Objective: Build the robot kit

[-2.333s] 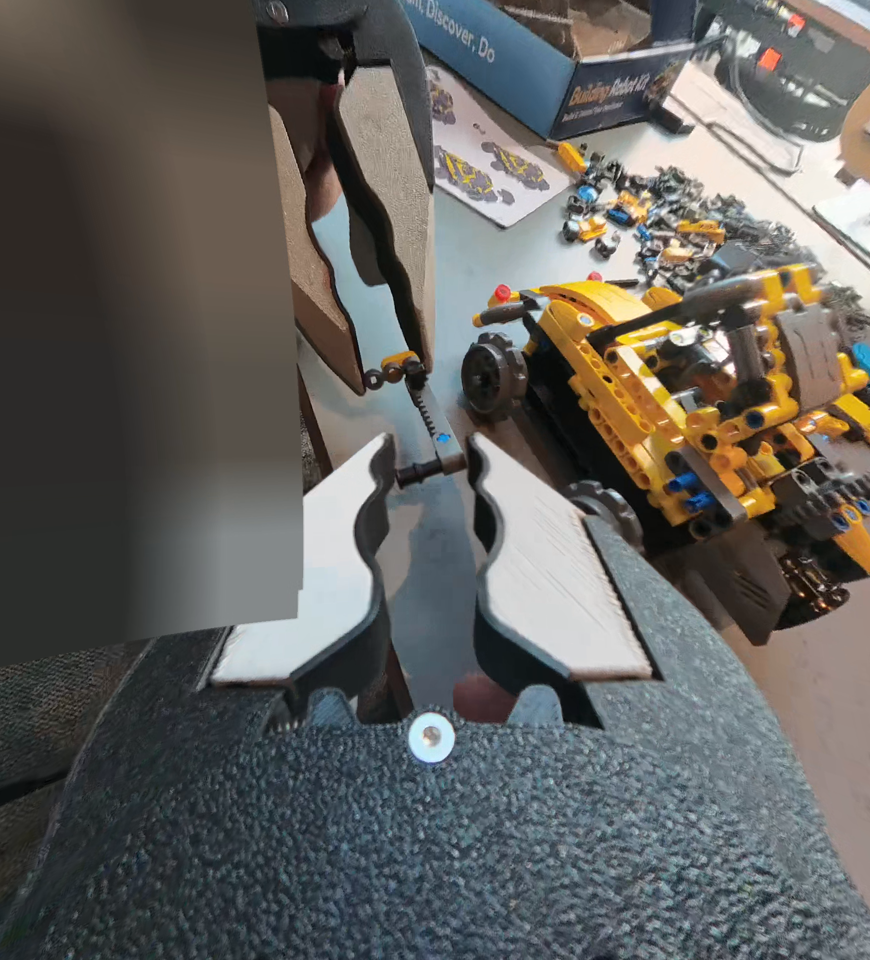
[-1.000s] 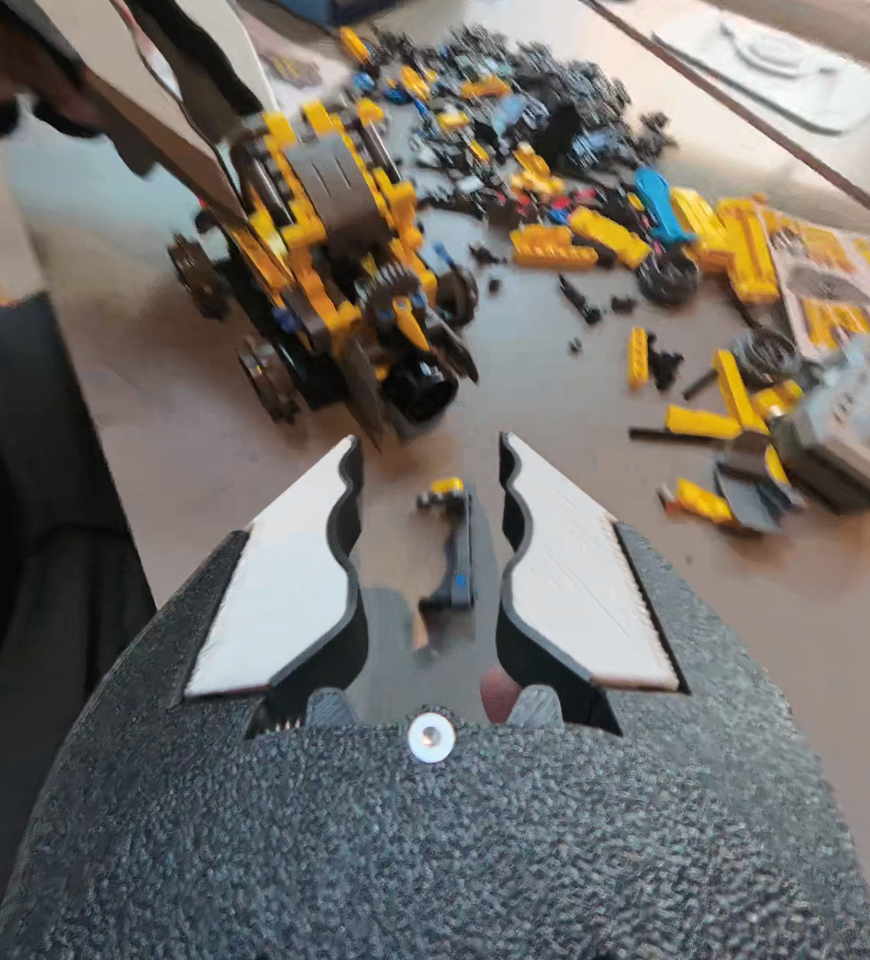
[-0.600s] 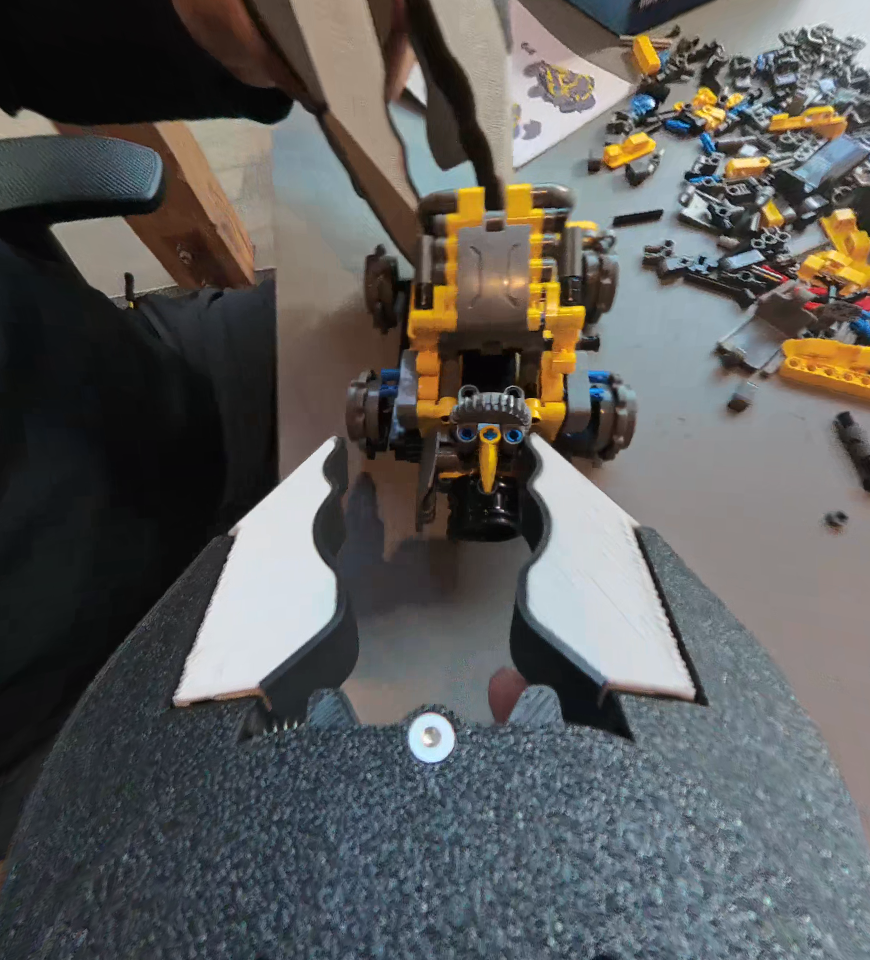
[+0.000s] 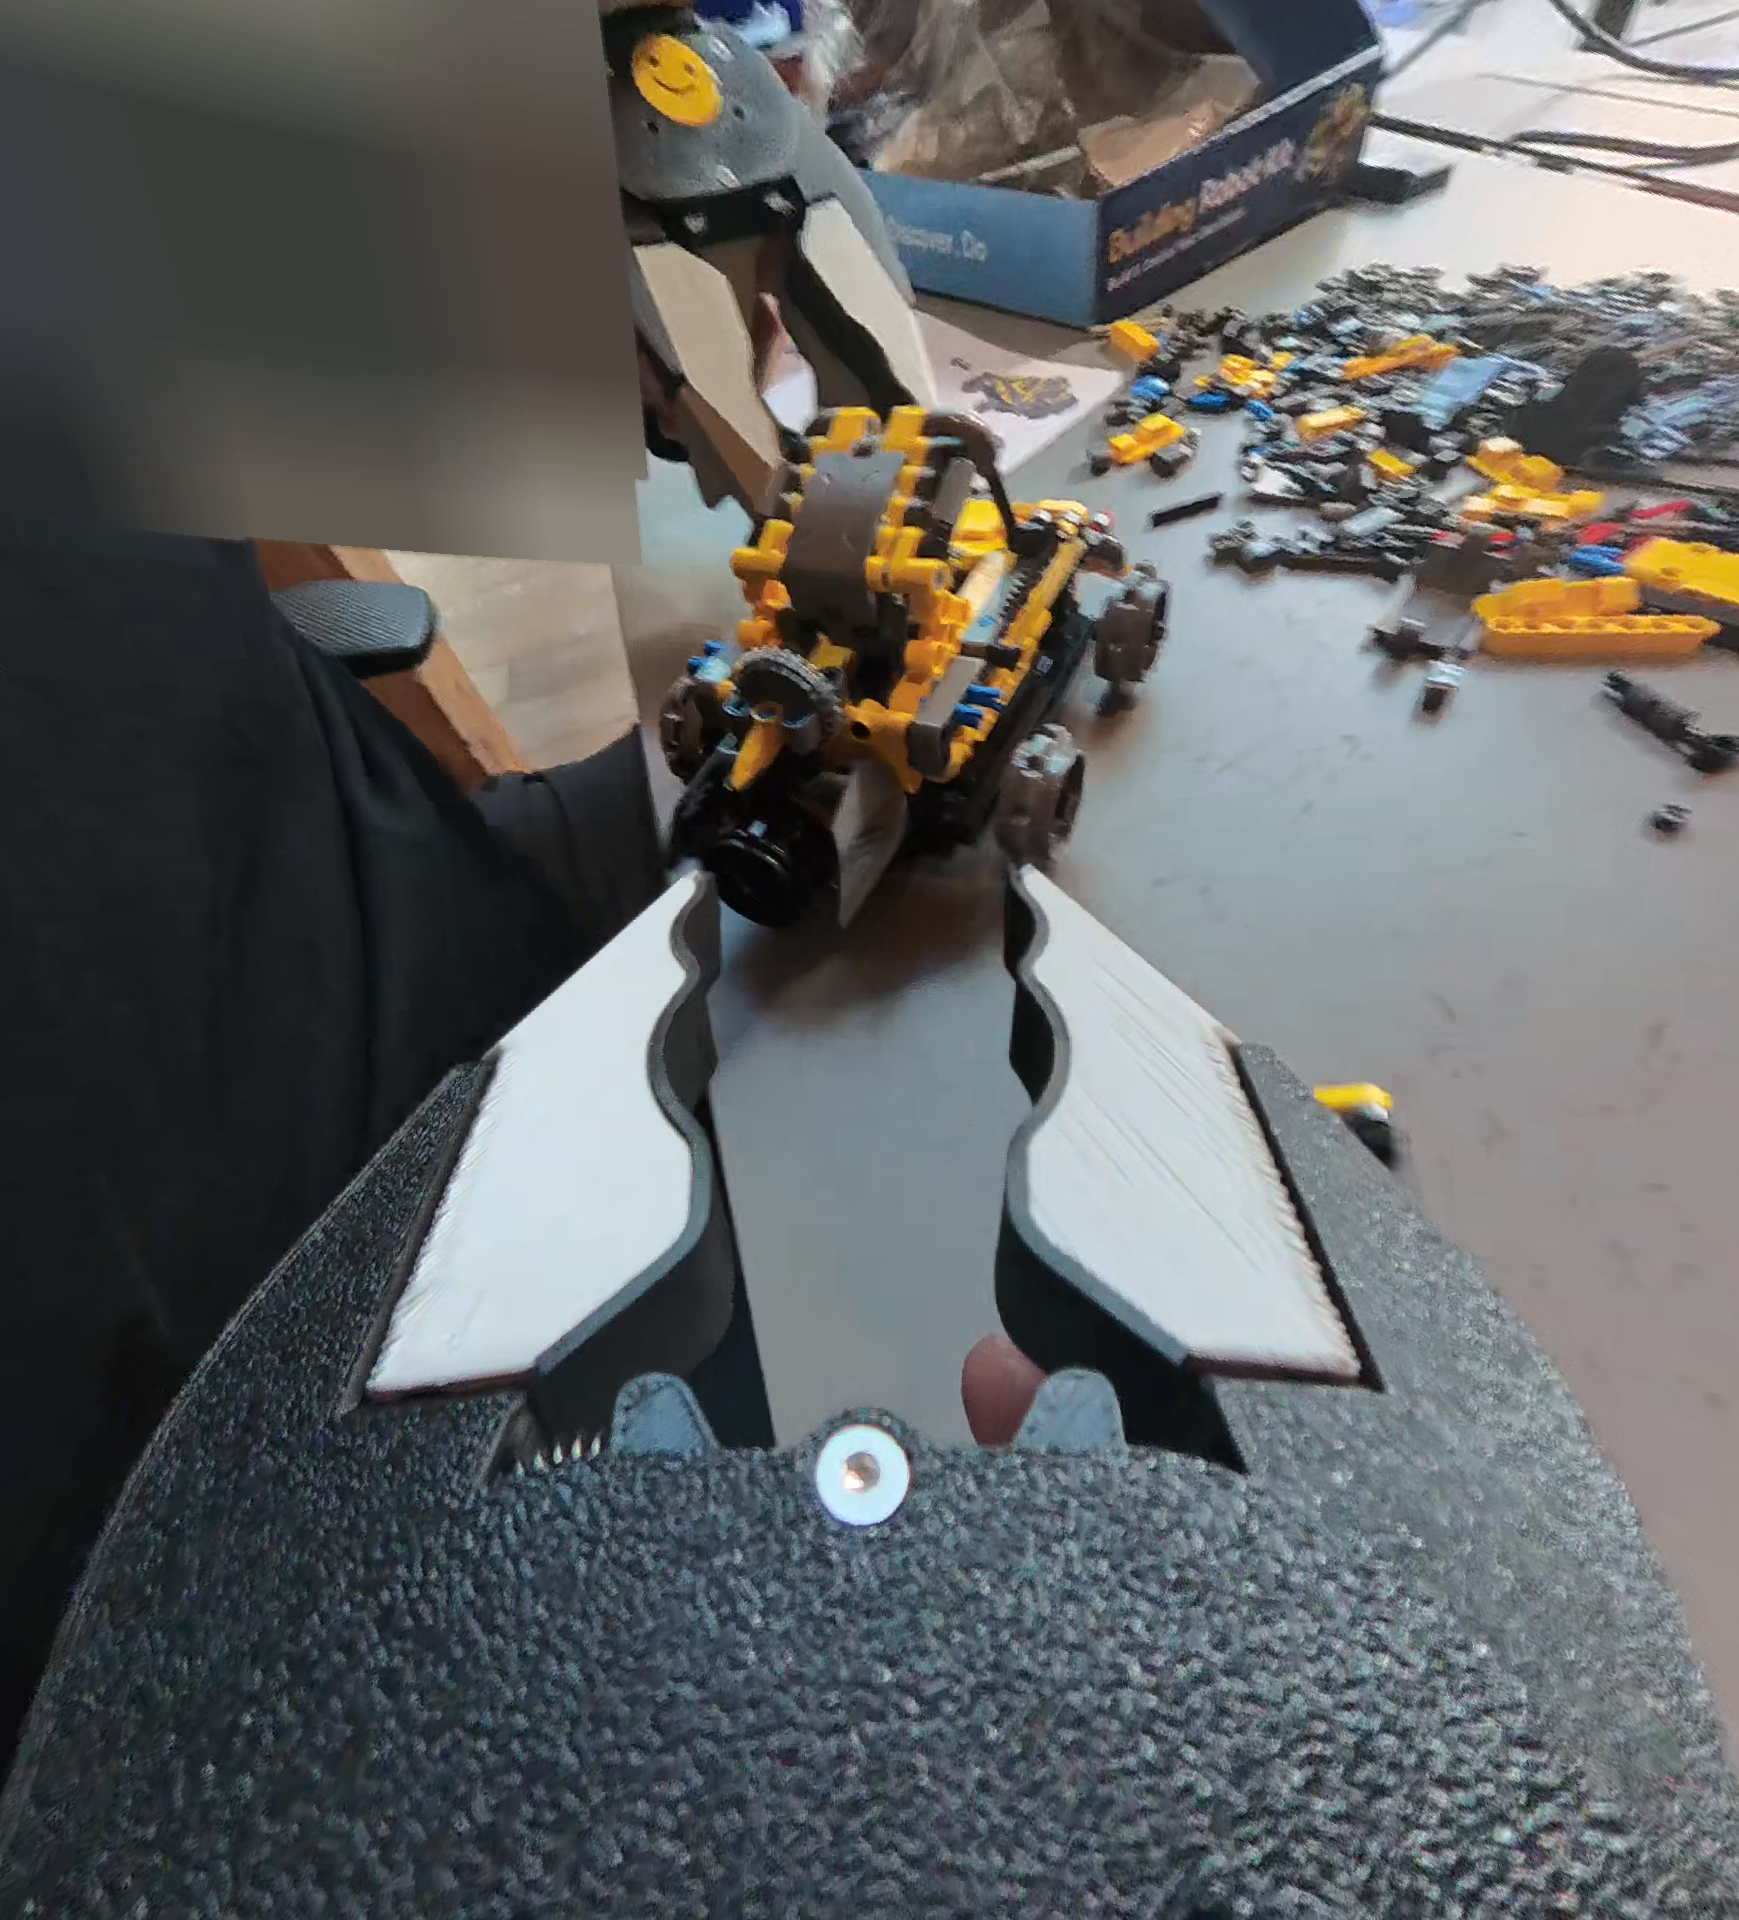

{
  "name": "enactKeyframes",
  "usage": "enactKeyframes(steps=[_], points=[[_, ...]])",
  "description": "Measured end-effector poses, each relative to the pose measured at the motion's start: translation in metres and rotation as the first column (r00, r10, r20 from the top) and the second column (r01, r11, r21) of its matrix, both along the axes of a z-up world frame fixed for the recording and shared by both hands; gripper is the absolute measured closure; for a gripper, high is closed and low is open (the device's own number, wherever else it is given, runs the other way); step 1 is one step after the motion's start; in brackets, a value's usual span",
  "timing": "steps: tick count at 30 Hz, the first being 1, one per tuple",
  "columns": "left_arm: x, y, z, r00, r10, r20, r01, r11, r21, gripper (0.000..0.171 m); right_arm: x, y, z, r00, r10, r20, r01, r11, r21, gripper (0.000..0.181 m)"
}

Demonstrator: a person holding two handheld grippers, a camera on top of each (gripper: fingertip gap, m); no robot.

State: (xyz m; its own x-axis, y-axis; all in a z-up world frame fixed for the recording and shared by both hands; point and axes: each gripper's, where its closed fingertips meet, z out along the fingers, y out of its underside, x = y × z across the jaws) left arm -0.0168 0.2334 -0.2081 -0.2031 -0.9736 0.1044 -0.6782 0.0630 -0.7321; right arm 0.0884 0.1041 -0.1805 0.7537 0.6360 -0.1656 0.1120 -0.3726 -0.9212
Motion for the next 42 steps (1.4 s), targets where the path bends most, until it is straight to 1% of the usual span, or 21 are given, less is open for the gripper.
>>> enactKeyframes(steps=[3, 6, 7, 9, 12, 13, 15, 16, 18, 20, 21, 22, 25, 28, 31, 33, 35, 36, 37, 40, 42], points=[[0.002, 0.003, -0.001, 0.999, -0.028, 0.02, 0.028, 1.0, -0.013, 0.114, 0.039, 0.001, -0.008, 0.986, -0.144, 0.085, 0.146, 0.989, -0.011, 0.129], [0.004, 0.01, -0.006, 1.0, -0.012, 0.023, 0.013, 0.999, -0.048, 0.112, 0.079, 0.003, -0.018, 0.947, -0.291, 0.138, 0.3, 0.952, -0.051, 0.126], [0.004, 0.01, -0.006, 1.0, -0.009, 0.026, 0.011, 0.997, -0.072, 0.111, 0.088, 0.003, -0.024, 0.935, -0.314, 0.165, 0.328, 0.942, -0.068, 0.125], [0.004, 0.011, -0.007, 0.999, 0.017, 0.029, -0.015, 0.996, -0.09, 0.111, 0.1, 0.003, -0.04, 0.91, -0.336, 0.244, 0.372, 0.921, -0.119, 0.123], [-0.001, 0.012, -0.014, 0.996, 0.091, 0.006, -0.09, 0.993, -0.082, 0.117, 0.11, 0.002, -0.059, 0.875, -0.339, 0.344, 0.413, 0.895, -0.169, 0.131], [-0.002, 0.01, -0.014, 0.993, 0.117, 0.012, -0.115, 0.989, -0.094, 0.116, 0.11, 0.003, -0.062, 0.874, -0.331, 0.356, 0.412, 0.893, -0.182, 0.137], [-0.008, 0.005, -0.013, 0.989, 0.149, 0.022, -0.146, 0.982, -0.121, 0.116, 0.11, 0.003, -0.066, 0.871, -0.322, 0.372, 0.413, 0.889, -0.198, 0.158], [-0.011, 0.002, -0.012, 0.986, 0.163, 0.022, -0.159, 0.978, -0.137, 0.116, 0.109, 0.004, -0.066, 0.874, -0.313, 0.372, 0.404, 0.893, -0.199, 0.162], [-0.016, -0.002, -0.011, 0.977, 0.213, 0.025, -0.205, 0.963, -0.175, 0.118, 0.109, 0.004, -0.066, 0.872, -0.315, 0.374, 0.407, 0.891, -0.2, 0.162], [-0.018, -0.009, -0.01, 0.966, 0.255, 0.043, -0.24, 0.947, -0.214, 0.112, 0.109, 0.003, -0.064, 0.858, -0.335, 0.388, 0.426, 0.887, -0.177, 0.162], [-0.018, -0.01, -0.01, 0.958, 0.281, 0.055, -0.263, 0.94, -0.219, 0.113, 0.109, 0.002, -0.062, 0.852, -0.352, 0.389, 0.439, 0.884, -0.16, 0.163], [-0.018, -0.012, -0.01, 0.948, 0.31, 0.066, -0.289, 0.931, -0.225, 0.117, 0.108, 0.0, -0.058, 0.848, -0.369, 0.381, 0.45, 0.881, -0.147, 0.163], [-0.011, -0.023, -0.011, 0.924, 0.374, 0.081, -0.341, 0.901, -0.268, 0.113, 0.102, -0.008, -0.04, 0.835, -0.426, 0.347, 0.48, 0.873, -0.083, 0.163], [-0.009, -0.035, -0.011, 0.921, 0.375, 0.109, -0.339, 0.906, -0.253, 0.116, 0.095, -0.021, -0.024, 0.806, -0.474, 0.355, 0.51, 0.86, -0.009, 0.163], [-0.017, -0.032, -0.002, 0.92, 0.353, 0.168, -0.331, 0.933, -0.144, 0.119, 0.08, -0.035, -0.002, 0.796, -0.502, 0.339, 0.514, 0.856, 0.062, 0.163], [-0.022, -0.033, 0.013, 0.927, 0.298, 0.226, -0.289, 0.955, -0.073, 0.119, 0.061, -0.043, 0.016, 0.81, -0.493, 0.317, 0.487, 0.867, 0.105, 0.163], [-0.023, -0.05, 0.032, 0.943, 0.168, 0.287, -0.173, 0.985, -0.009, 0.127, 0.033, -0.048, 0.034, 0.836, -0.465, 0.29, 0.441, 0.885, 0.148, 0.163], [-0.022, -0.063, 0.039, 0.95, 0.084, 0.299, -0.097, 0.995, 0.028, 0.133, 0.015, -0.047, 0.04, 0.862, -0.436, 0.258, 0.409, 0.9, 0.154, 0.163], [-0.02, -0.075, 0.042, 0.956, 0.014, 0.293, -0.035, 0.997, 0.068, 0.134, -0.005, -0.045, 0.043, 0.89, -0.398, 0.224, 0.371, 0.916, 0.153, 0.163], [-0.011, -0.102, 0.044, 0.95, -0.144, 0.276, 0.104, 0.983, 0.154, 0.132, -0.052, -0.032, 0.034, 0.925, -0.31, 0.22, 0.285, 0.949, 0.139, 0.163], [-0.006, -0.113, 0.041, 0.943, -0.209, 0.257, 0.167, 0.97, 0.178, 0.131, -0.072, -0.022, 0.021, 0.932, -0.27, 0.24, 0.249, 0.962, 0.114, 0.163]])
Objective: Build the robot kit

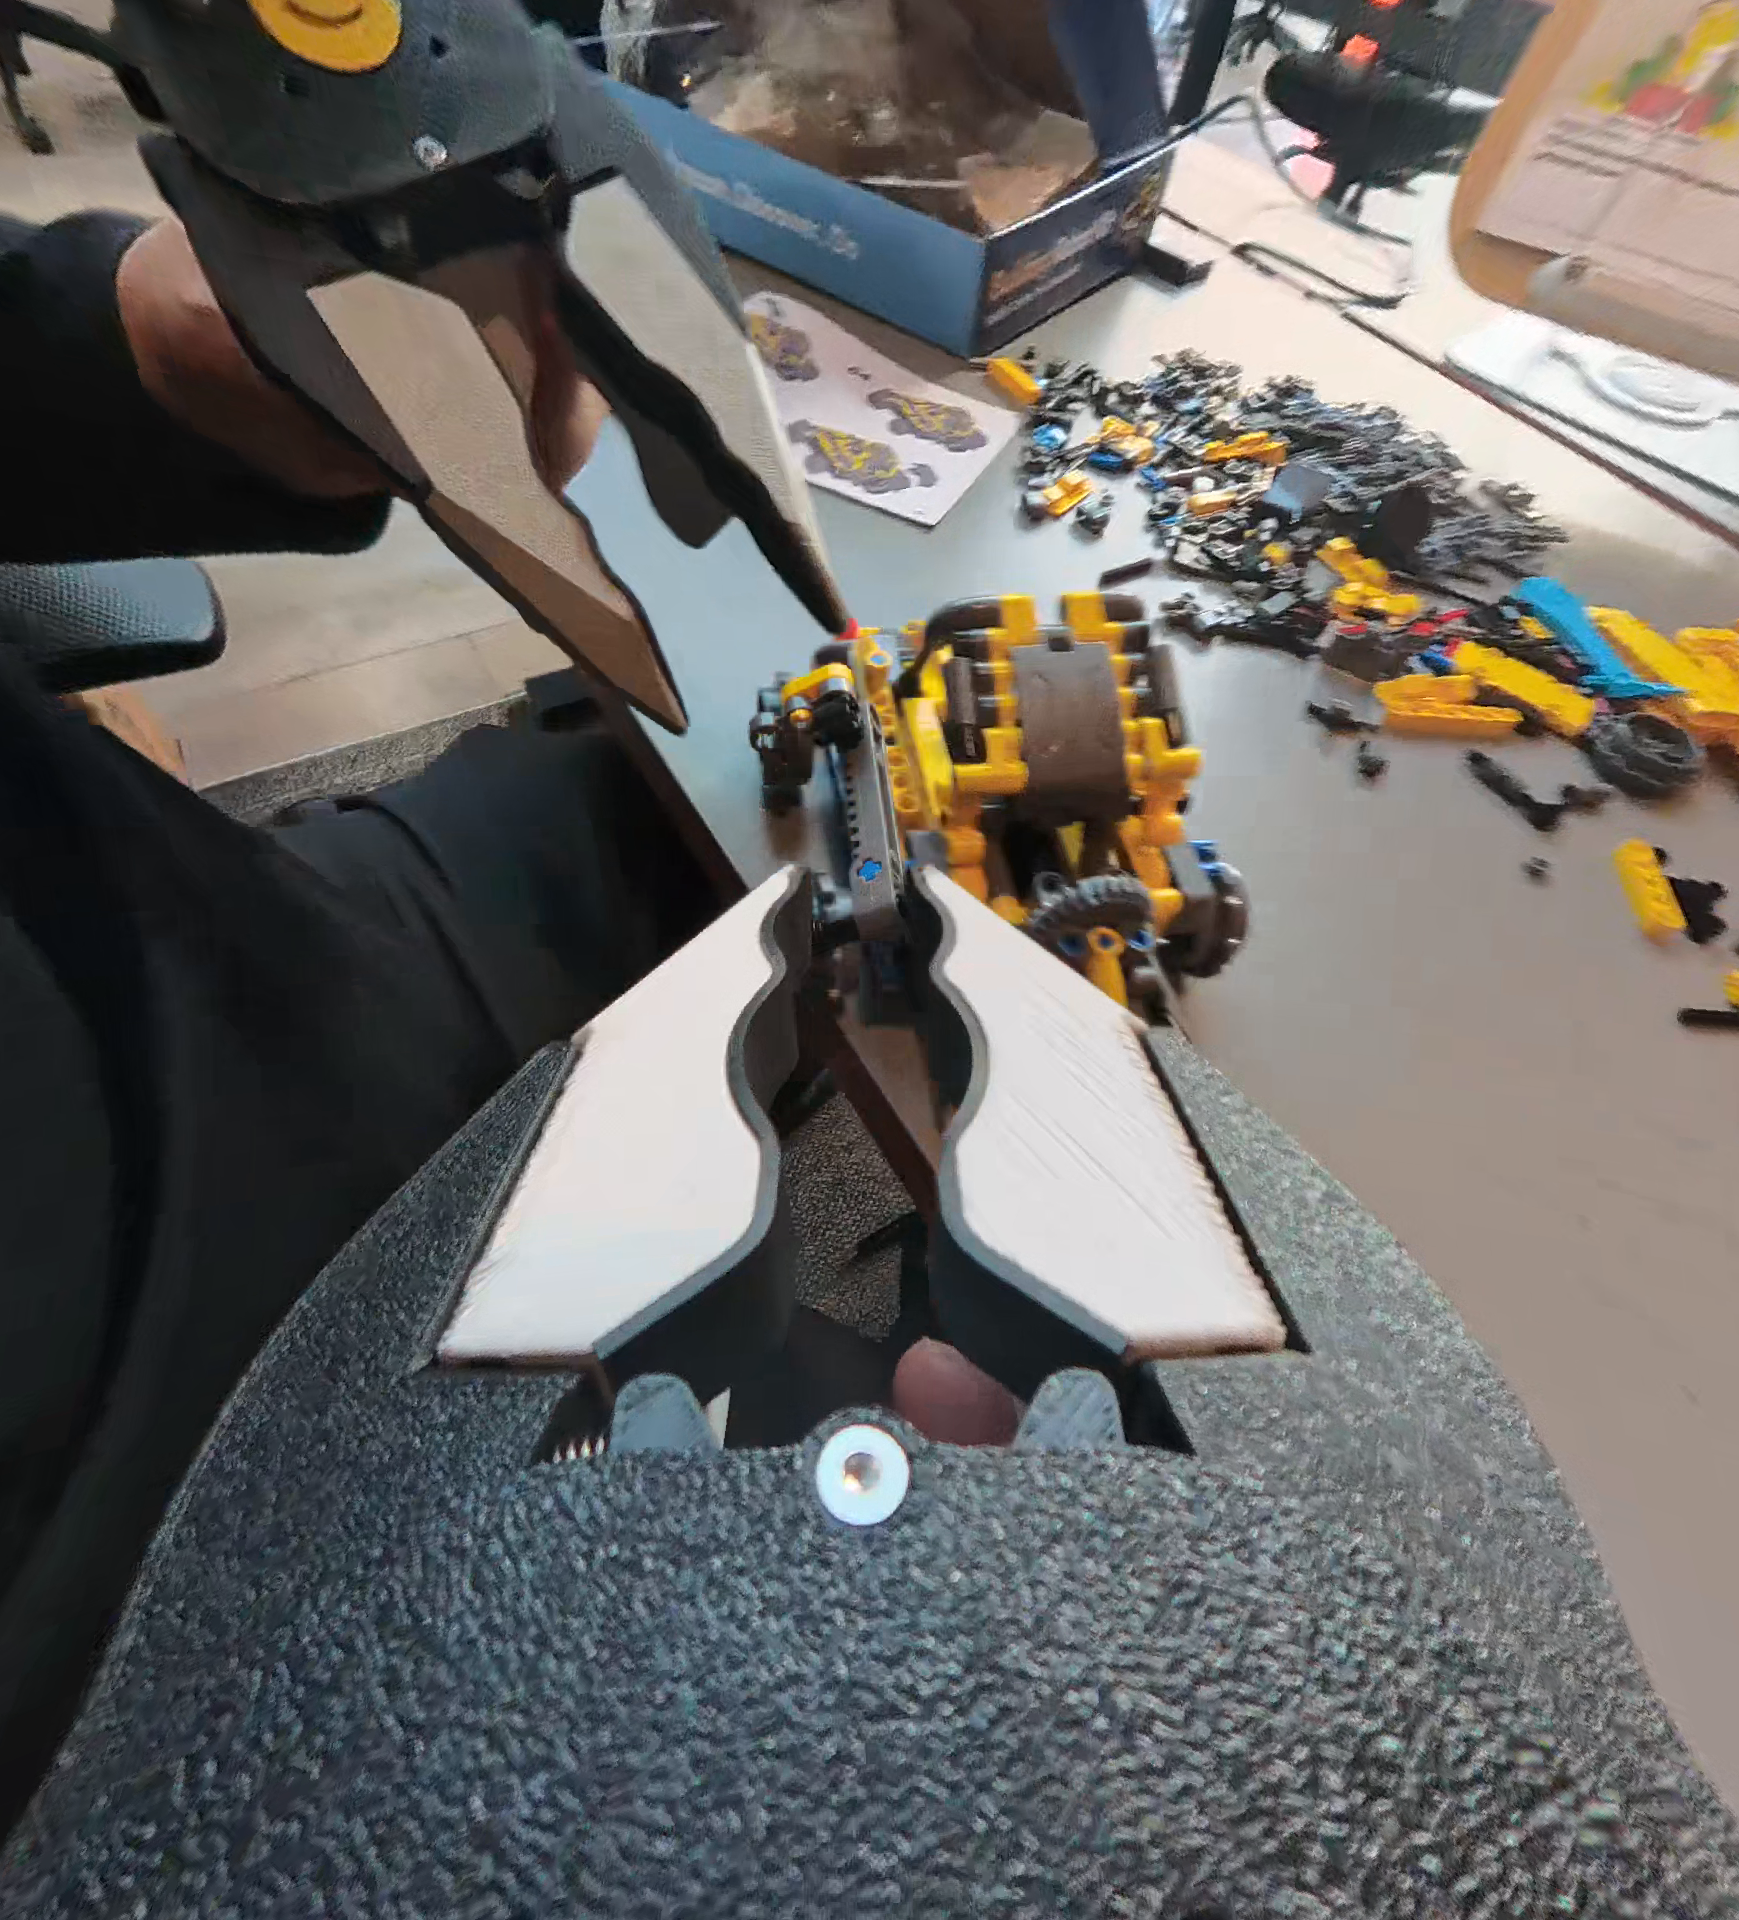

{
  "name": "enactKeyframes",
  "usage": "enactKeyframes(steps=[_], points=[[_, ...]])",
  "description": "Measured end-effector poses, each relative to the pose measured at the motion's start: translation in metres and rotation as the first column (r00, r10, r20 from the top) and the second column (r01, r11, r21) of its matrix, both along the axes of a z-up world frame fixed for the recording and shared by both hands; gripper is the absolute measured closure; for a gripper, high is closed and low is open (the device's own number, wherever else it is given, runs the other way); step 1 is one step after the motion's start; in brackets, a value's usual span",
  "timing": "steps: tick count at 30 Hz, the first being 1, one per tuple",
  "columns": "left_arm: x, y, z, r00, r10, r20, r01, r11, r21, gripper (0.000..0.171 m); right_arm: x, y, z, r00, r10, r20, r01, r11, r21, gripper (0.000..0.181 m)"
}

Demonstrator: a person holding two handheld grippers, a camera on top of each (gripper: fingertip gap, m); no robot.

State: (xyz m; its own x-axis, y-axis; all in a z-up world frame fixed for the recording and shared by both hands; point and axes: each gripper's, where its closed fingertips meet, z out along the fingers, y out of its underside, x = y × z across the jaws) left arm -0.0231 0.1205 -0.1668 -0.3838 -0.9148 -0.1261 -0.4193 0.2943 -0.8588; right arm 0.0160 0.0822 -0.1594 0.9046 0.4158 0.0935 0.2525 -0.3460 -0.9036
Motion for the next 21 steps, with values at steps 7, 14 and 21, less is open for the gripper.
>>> enactKeyframes(steps=[7, 14, 21], points=[[0.002, 0.001, -0.019, 0.995, -0.082, -0.059, 0.085, 0.995, 0.052, 0.151, -0.022, 0.023, -0.015, 0.997, 0.027, 0.067, -0.025, 0.999, -0.027, 0.163], [0.002, 0.014, -0.019, 0.997, -0.057, -0.048, 0.056, 0.998, -0.021, 0.148, -0.022, 0.035, -0.022, 0.998, 0.027, 0.055, -0.024, 0.998, -0.05, 0.163], [-0.001, 0.022, -0.021, 0.997, -0.012, -0.076, 0.008, 0.998, -0.065, 0.162, -0.026, 0.04, -0.021, 1.0, 0.025, 0.014, -0.025, 0.999, -0.04, 0.161]])
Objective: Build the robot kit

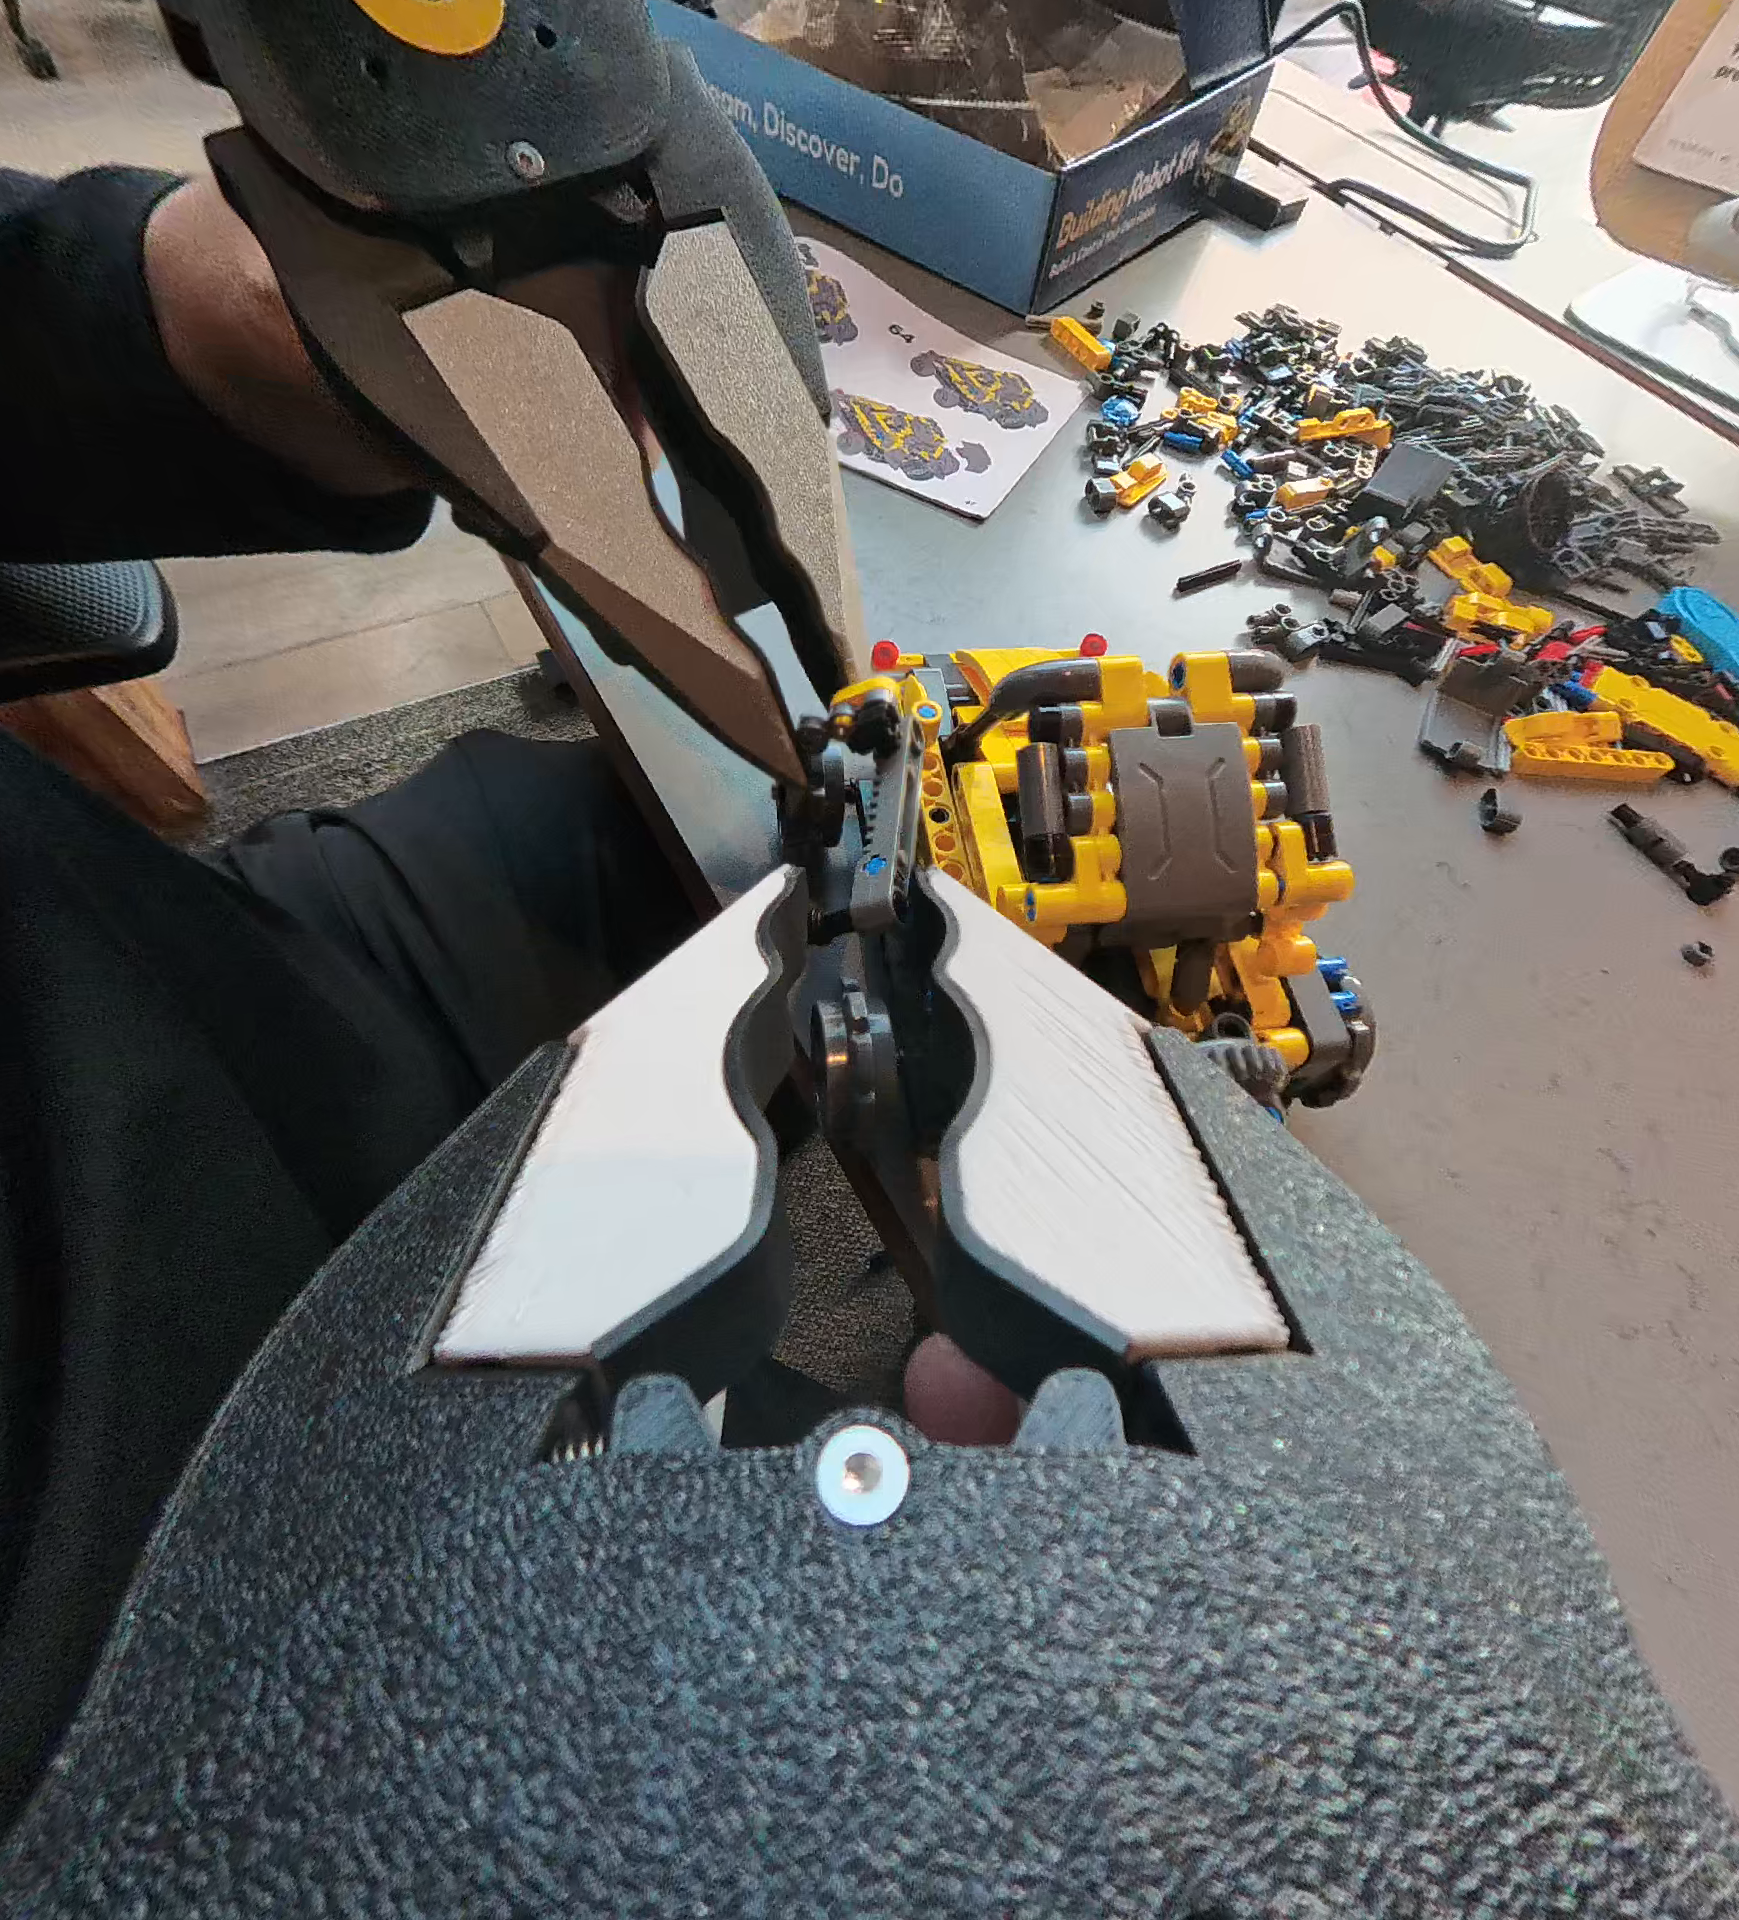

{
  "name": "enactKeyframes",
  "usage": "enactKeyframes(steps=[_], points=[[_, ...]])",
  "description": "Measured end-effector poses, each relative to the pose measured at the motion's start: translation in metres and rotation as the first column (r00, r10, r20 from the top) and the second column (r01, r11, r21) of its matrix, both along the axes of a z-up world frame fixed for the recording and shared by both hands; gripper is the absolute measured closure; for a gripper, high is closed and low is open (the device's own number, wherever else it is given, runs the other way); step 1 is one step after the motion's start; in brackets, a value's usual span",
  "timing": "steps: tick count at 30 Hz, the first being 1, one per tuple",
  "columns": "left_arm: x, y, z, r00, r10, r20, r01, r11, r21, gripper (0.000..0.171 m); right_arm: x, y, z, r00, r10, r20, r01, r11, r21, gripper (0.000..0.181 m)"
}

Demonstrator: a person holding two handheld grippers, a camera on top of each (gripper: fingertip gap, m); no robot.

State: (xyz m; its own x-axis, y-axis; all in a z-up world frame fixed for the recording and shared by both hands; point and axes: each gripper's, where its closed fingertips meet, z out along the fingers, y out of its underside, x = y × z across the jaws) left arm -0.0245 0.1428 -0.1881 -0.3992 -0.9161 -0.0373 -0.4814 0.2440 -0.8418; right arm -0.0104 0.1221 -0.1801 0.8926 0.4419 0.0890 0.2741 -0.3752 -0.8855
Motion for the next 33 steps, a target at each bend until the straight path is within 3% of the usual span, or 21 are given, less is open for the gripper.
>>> enactKeyframes(steps=[7, 12, 17, 23, 33], points=[[0.001, 0.009, -0.005, 0.99, 0.133, -0.047, -0.135, 0.99, -0.043, 0.164, 0.005, 0.008, -0.007, 0.994, -0.061, 0.085, 0.059, 0.998, 0.025, 0.158], [0.0, 0.002, -0.003, 0.976, 0.214, -0.031, -0.216, 0.96, -0.176, 0.169, 0.002, 0.007, -0.002, 0.981, -0.087, 0.173, 0.07, 0.992, 0.103, 0.151], [-0.003, 0.0, -0.008, 0.964, 0.262, 0.04, -0.253, 0.956, -0.145, 0.169, -0.001, 0.004, -0.012, 0.974, -0.096, 0.204, 0.073, 0.99, 0.119, 0.158], [-0.004, -0.001, -0.004, 0.936, 0.32, 0.146, -0.297, 0.942, -0.157, 0.169, -0.003, 0.0, -0.002, 0.954, -0.129, 0.27, 0.069, 0.973, 0.219, 0.157], [-0.008, 0.022, 0.009, 0.864, 0.465, 0.193, -0.441, 0.884, -0.157, 0.171, -0.002, -0.016, 0.005, 0.974, -0.089, 0.21, 0.032, 0.965, 0.261, 0.155]])
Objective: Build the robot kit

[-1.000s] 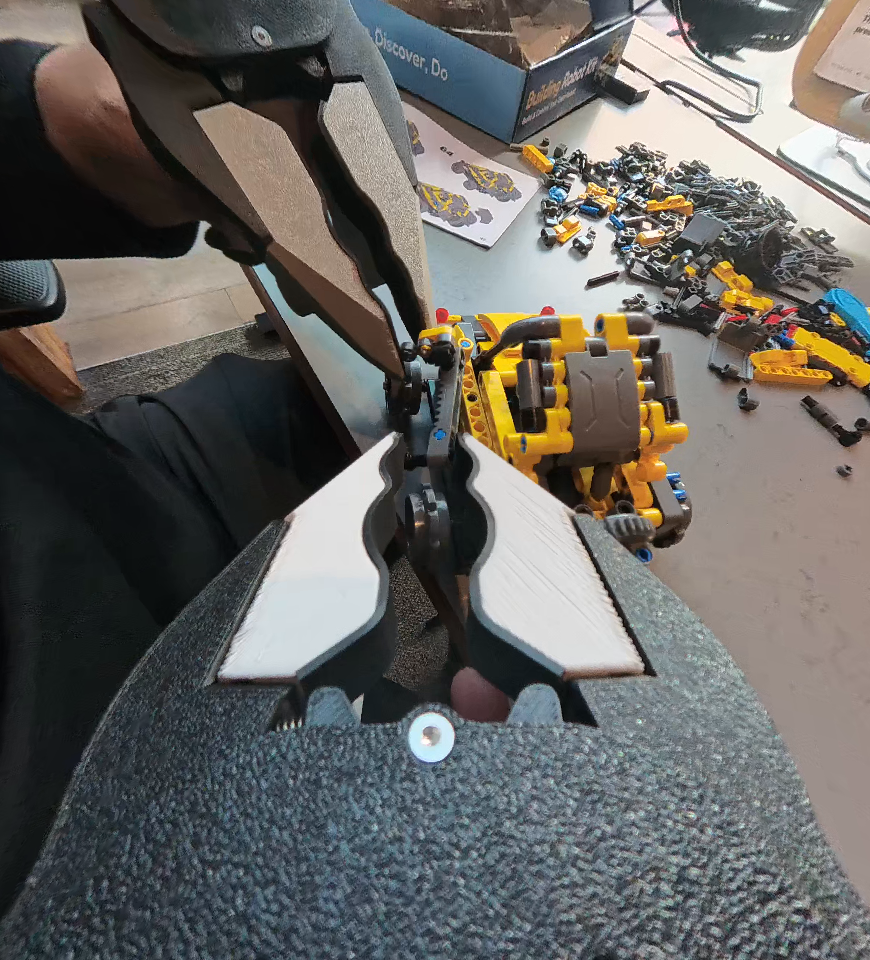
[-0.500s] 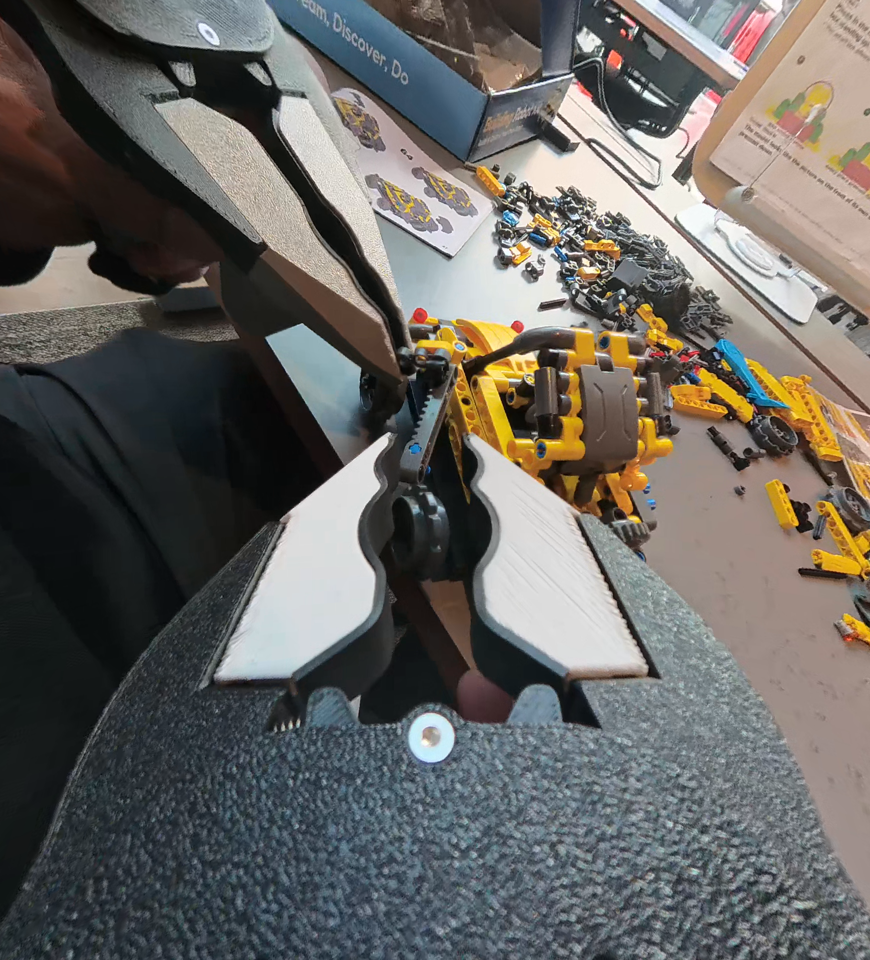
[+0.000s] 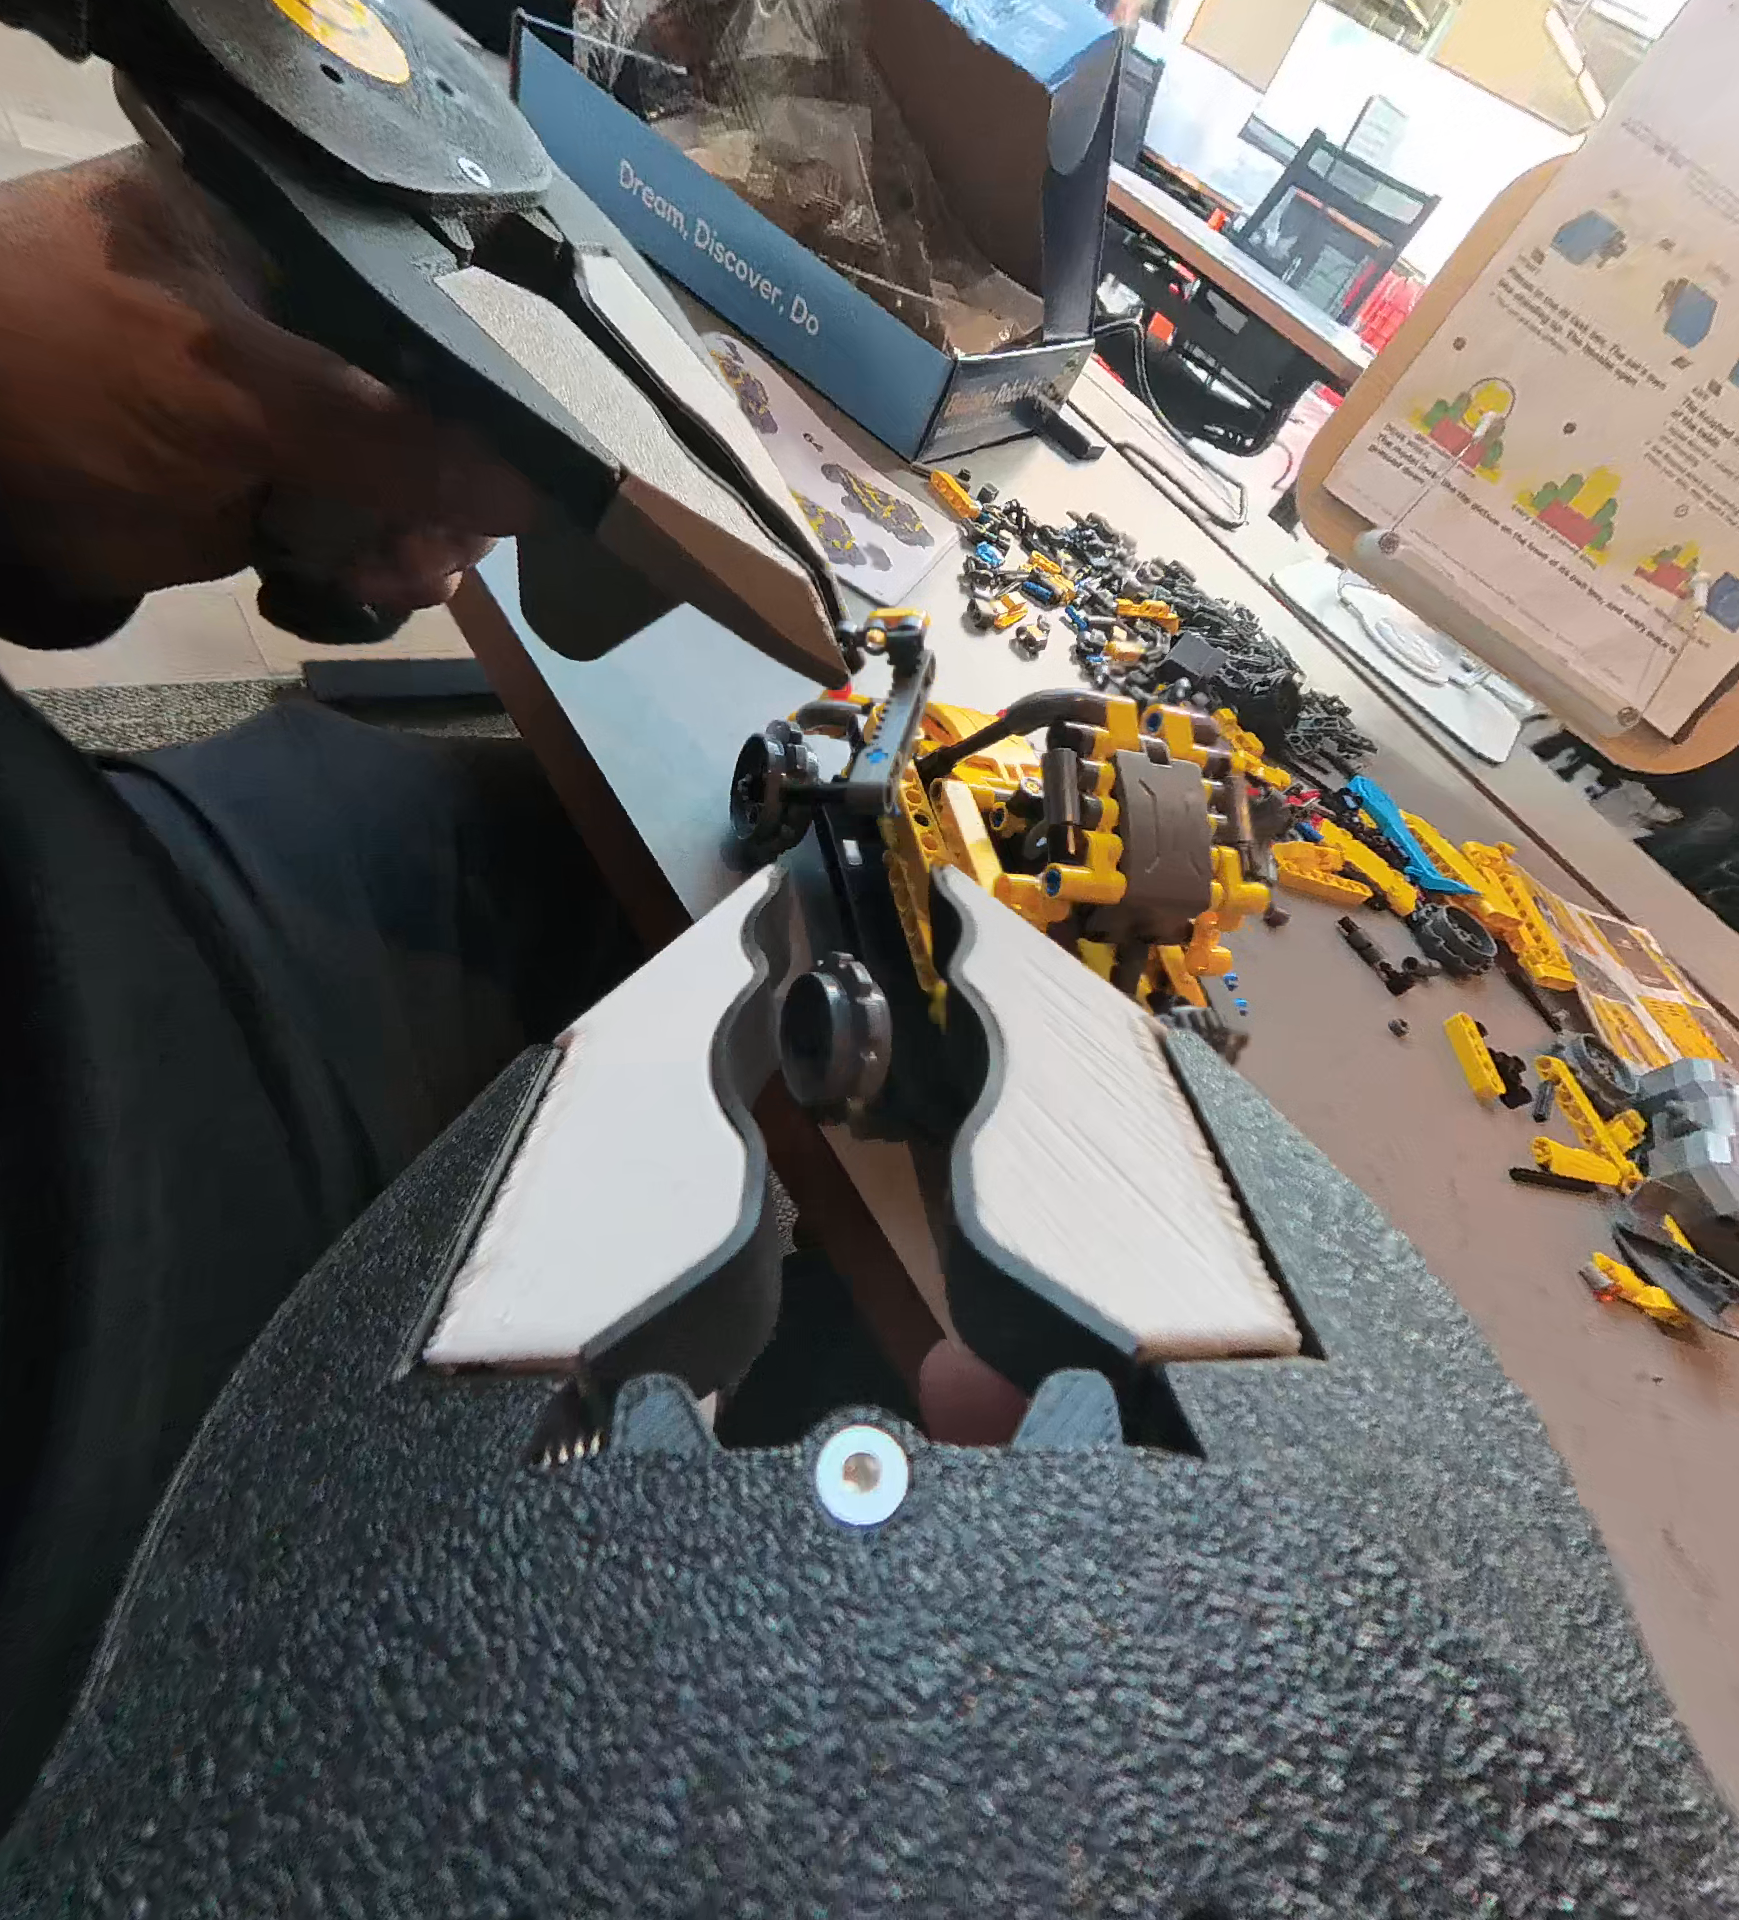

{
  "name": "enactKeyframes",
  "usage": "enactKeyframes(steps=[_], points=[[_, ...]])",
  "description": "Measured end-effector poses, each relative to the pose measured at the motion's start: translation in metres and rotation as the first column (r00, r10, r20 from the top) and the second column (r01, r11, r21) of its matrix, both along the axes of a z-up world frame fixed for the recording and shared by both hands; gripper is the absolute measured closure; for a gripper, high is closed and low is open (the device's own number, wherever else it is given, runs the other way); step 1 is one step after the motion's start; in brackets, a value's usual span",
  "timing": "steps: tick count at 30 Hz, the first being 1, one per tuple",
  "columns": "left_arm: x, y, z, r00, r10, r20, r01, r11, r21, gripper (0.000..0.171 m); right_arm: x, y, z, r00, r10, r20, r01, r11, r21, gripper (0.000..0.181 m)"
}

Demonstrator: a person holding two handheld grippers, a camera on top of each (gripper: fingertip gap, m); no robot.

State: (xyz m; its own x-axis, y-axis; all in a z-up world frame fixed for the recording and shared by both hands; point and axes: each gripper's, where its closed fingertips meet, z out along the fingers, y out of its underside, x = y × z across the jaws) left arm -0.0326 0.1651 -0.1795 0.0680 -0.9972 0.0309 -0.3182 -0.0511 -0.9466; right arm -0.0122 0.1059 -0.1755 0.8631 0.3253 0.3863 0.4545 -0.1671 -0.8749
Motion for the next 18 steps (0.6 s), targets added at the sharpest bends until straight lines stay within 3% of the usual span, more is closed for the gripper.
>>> enactKeyframes(steps=[4, 11, 18], points=[[-0.002, -0.005, -0.005, 0.998, 0.045, -0.051, -0.045, 0.999, -0.012, 0.171, 0.032, -0.013, 0.027, 0.999, 0.05, -0.011, -0.049, 0.995, 0.085, 0.166], [0.0, 0.002, -0.012, 0.958, 0.207, -0.2, -0.196, 0.978, 0.075, 0.17, 0.162, 0.017, 0.059, 0.997, 0.07, -0.041, -0.065, 0.991, 0.117, 0.164], [0.001, -0.004, -0.013, 0.908, 0.3, -0.292, -0.296, 0.953, 0.057, 0.17, 0.183, 0.055, 0.058, 0.976, 0.179, -0.128, -0.154, 0.971, 0.184, 0.165]])
